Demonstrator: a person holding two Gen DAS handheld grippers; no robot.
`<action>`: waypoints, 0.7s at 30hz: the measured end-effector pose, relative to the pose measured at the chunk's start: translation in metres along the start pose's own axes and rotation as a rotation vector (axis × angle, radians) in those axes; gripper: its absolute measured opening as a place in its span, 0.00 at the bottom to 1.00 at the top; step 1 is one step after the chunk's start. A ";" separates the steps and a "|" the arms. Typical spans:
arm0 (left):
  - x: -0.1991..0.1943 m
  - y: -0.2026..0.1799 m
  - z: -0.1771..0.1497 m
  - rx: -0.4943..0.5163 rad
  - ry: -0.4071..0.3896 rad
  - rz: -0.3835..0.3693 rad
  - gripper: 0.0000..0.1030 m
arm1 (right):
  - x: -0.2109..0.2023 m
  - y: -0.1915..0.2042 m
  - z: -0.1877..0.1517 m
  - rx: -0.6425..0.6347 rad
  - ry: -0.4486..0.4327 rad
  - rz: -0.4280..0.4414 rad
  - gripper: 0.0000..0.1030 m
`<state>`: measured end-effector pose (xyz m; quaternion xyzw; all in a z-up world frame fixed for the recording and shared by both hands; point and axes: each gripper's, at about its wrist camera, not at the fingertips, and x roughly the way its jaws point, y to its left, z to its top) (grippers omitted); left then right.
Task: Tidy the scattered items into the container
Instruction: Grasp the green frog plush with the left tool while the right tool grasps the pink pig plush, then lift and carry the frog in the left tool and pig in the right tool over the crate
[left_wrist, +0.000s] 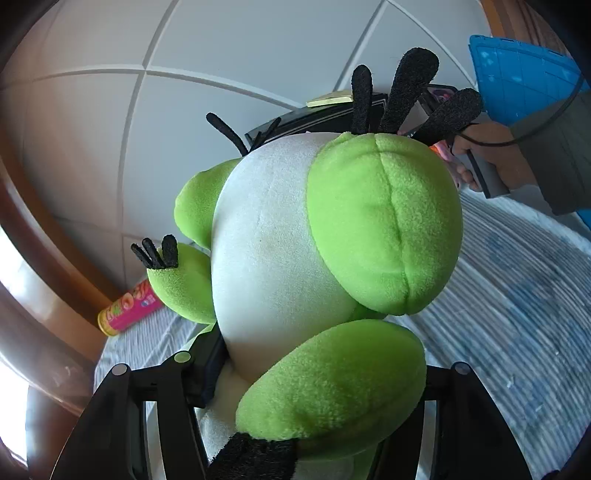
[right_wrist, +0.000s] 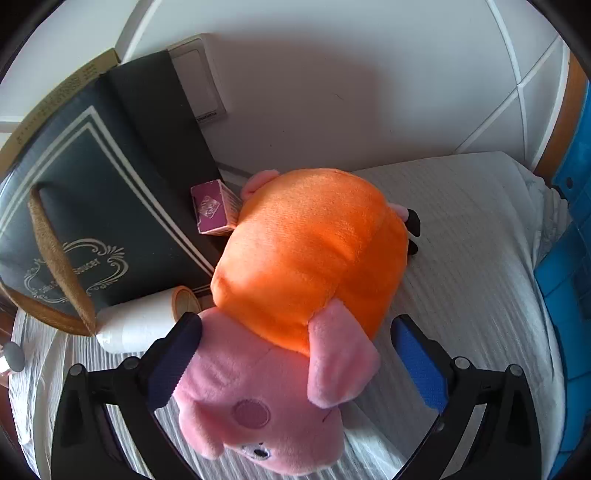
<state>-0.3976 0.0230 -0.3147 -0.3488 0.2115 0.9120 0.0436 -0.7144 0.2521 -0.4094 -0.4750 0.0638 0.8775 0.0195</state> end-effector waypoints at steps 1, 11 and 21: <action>0.000 0.003 -0.005 -0.007 0.004 0.005 0.57 | 0.005 0.006 0.001 -0.031 -0.005 -0.014 1.00; -0.012 0.012 -0.035 -0.038 0.045 0.039 0.57 | 0.033 0.017 0.007 -0.148 0.098 -0.118 1.00; -0.013 0.028 -0.018 -0.058 0.011 0.026 0.58 | -0.028 0.003 -0.036 -0.237 0.053 -0.109 0.60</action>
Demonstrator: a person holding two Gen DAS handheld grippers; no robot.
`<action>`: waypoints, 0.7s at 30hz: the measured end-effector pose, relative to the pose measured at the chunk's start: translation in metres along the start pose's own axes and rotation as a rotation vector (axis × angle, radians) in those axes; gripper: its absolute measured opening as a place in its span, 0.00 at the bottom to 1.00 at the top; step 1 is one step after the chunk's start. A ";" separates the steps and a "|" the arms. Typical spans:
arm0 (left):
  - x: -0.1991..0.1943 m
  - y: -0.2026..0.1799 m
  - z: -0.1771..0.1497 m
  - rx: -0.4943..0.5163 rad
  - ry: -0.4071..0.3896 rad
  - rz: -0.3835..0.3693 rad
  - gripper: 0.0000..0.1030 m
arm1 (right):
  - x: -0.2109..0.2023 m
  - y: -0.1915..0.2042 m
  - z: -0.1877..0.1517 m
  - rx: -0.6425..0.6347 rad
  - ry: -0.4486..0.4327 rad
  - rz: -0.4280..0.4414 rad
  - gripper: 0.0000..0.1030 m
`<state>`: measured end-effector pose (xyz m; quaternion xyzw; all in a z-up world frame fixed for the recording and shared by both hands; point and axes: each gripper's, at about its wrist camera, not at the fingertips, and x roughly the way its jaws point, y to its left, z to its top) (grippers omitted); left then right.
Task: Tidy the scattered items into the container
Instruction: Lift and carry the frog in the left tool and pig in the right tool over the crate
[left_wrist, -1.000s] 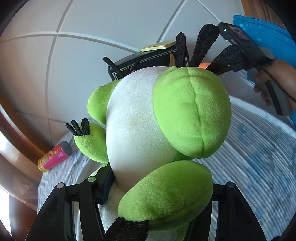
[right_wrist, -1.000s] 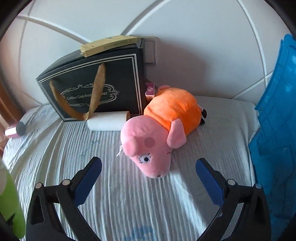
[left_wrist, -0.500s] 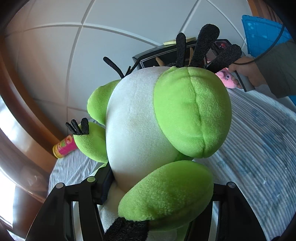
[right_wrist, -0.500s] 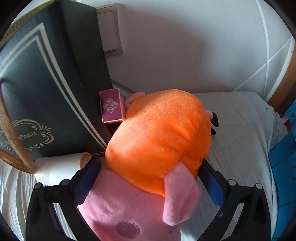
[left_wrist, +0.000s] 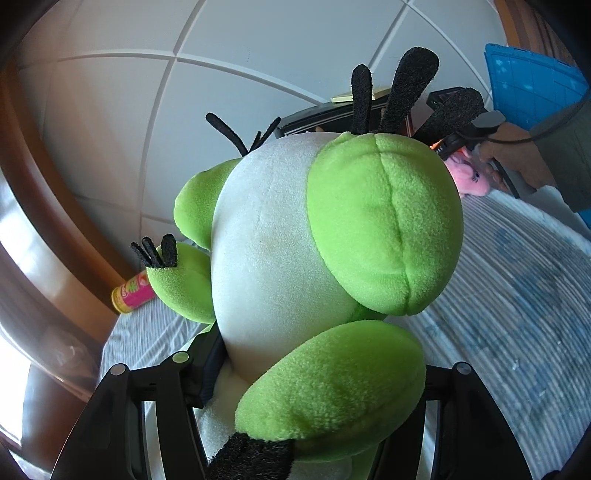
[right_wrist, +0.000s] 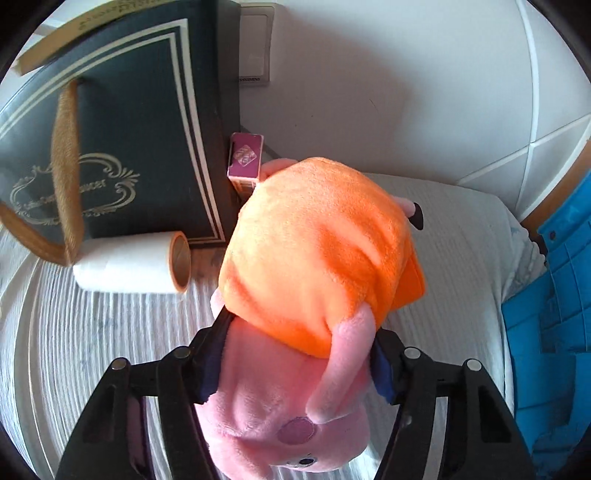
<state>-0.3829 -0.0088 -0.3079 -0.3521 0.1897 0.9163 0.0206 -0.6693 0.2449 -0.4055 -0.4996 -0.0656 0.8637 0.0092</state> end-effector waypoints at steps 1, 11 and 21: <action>-0.003 0.000 0.002 -0.003 -0.002 -0.002 0.58 | -0.008 -0.002 -0.008 -0.010 -0.006 0.007 0.58; -0.048 -0.002 0.019 -0.006 -0.024 -0.013 0.58 | -0.107 0.006 -0.079 -0.065 -0.036 0.112 0.56; -0.119 -0.003 0.031 -0.007 -0.055 -0.014 0.58 | -0.239 0.011 -0.127 -0.104 -0.096 0.217 0.56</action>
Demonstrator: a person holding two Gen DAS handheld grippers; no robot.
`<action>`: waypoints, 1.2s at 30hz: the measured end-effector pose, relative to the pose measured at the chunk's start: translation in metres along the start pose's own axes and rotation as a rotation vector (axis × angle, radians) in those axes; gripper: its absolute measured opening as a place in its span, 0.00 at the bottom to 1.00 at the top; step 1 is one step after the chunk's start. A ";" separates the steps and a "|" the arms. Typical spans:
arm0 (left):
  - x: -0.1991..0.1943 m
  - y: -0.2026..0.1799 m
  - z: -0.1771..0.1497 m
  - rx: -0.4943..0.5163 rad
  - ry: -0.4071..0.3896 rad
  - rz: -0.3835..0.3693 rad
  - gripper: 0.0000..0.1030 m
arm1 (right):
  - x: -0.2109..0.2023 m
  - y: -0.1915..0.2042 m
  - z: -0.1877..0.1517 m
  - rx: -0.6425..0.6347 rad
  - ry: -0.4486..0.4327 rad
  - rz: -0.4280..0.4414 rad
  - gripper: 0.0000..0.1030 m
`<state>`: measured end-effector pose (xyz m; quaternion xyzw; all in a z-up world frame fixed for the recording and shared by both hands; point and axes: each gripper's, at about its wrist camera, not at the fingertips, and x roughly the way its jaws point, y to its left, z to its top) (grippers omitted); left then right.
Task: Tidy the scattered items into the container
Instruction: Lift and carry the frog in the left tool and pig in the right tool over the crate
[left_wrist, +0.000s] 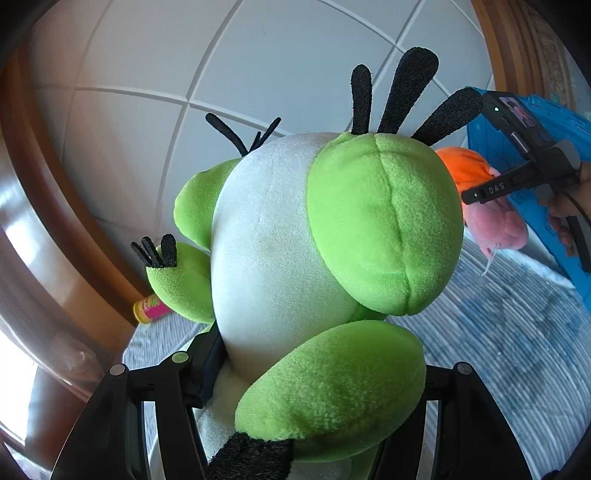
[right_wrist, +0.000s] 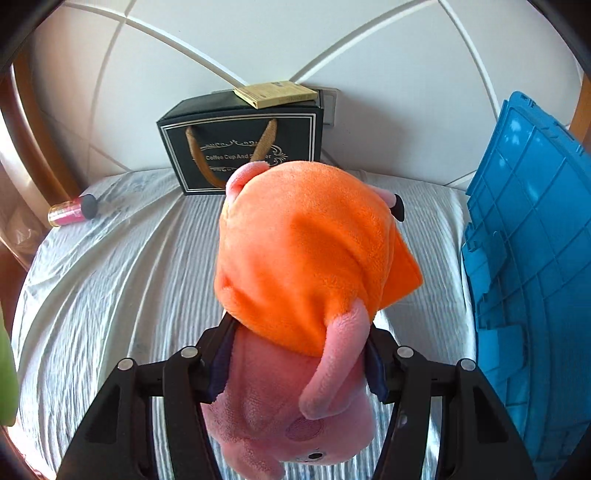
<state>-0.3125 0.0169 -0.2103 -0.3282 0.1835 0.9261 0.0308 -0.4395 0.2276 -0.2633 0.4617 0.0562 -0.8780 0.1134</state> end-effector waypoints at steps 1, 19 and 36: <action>-0.007 0.000 0.001 -0.001 -0.003 0.000 0.58 | -0.013 0.003 -0.003 -0.011 -0.008 0.012 0.56; -0.122 -0.020 0.033 -0.006 -0.097 0.038 0.59 | -0.216 0.030 -0.039 -0.142 -0.196 0.181 0.56; -0.162 -0.039 0.054 -0.036 -0.132 0.002 0.59 | -0.297 0.001 -0.076 -0.136 -0.262 0.187 0.56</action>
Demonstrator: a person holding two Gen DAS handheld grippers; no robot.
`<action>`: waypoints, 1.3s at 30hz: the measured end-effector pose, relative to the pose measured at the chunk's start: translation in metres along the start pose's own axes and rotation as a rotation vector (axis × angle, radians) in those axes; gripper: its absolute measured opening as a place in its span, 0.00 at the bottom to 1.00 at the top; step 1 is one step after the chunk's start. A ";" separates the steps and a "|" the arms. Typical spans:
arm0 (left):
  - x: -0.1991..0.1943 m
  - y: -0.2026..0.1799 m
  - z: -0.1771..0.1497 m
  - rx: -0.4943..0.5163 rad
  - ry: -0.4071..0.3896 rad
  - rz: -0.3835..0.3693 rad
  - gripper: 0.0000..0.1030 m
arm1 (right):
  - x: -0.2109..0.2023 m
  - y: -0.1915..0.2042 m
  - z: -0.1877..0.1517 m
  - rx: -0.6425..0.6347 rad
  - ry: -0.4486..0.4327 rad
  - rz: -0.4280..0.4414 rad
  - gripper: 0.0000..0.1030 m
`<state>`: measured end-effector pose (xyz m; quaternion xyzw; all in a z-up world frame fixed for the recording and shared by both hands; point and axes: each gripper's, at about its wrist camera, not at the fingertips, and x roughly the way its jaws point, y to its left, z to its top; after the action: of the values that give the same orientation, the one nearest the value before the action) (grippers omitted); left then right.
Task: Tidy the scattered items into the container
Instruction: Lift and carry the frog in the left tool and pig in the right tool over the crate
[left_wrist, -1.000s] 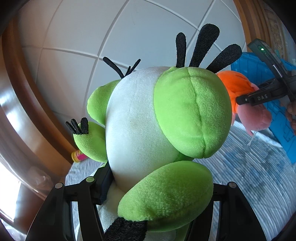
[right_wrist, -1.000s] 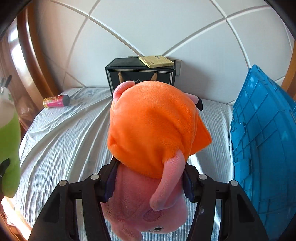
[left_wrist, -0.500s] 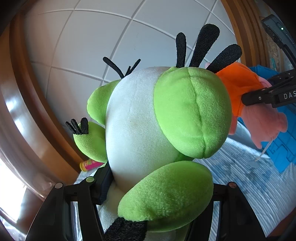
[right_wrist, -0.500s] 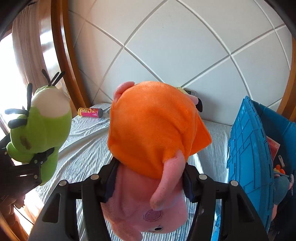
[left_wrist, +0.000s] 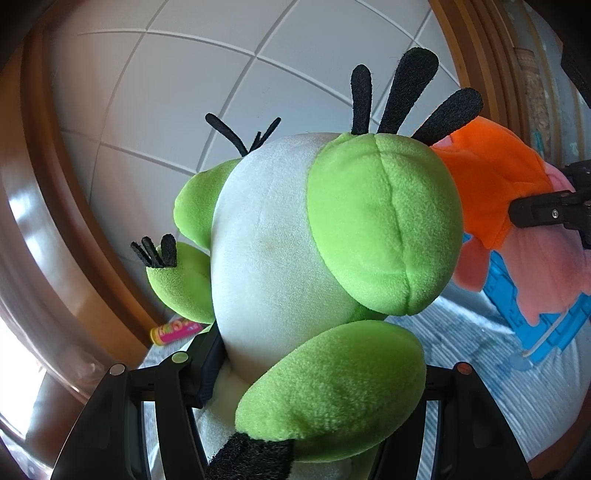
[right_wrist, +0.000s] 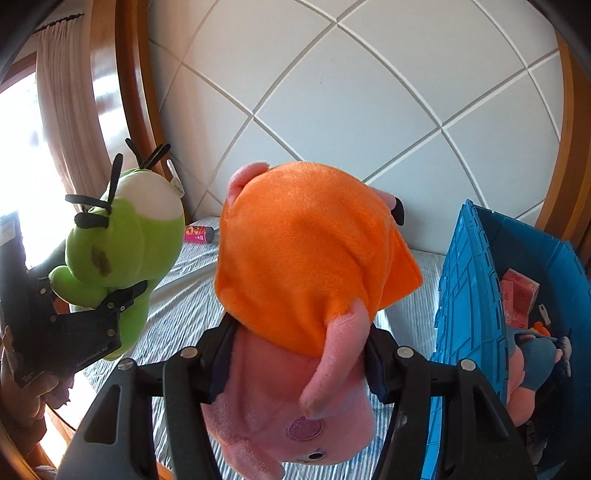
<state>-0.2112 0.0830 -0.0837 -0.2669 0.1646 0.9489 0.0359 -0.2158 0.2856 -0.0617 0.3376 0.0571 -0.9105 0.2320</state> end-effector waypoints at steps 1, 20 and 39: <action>-0.002 -0.002 0.003 -0.003 -0.001 -0.003 0.59 | -0.004 -0.002 -0.001 -0.001 -0.003 0.000 0.56; -0.018 -0.100 0.092 0.039 -0.079 -0.056 0.58 | -0.069 -0.106 -0.013 0.024 -0.104 -0.059 0.56; 0.003 -0.227 0.167 0.160 -0.157 -0.155 0.59 | -0.118 -0.248 -0.034 0.131 -0.141 -0.166 0.56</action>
<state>-0.2606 0.3521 -0.0177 -0.2001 0.2150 0.9451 0.1432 -0.2317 0.5599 -0.0249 0.2814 0.0089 -0.9498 0.1365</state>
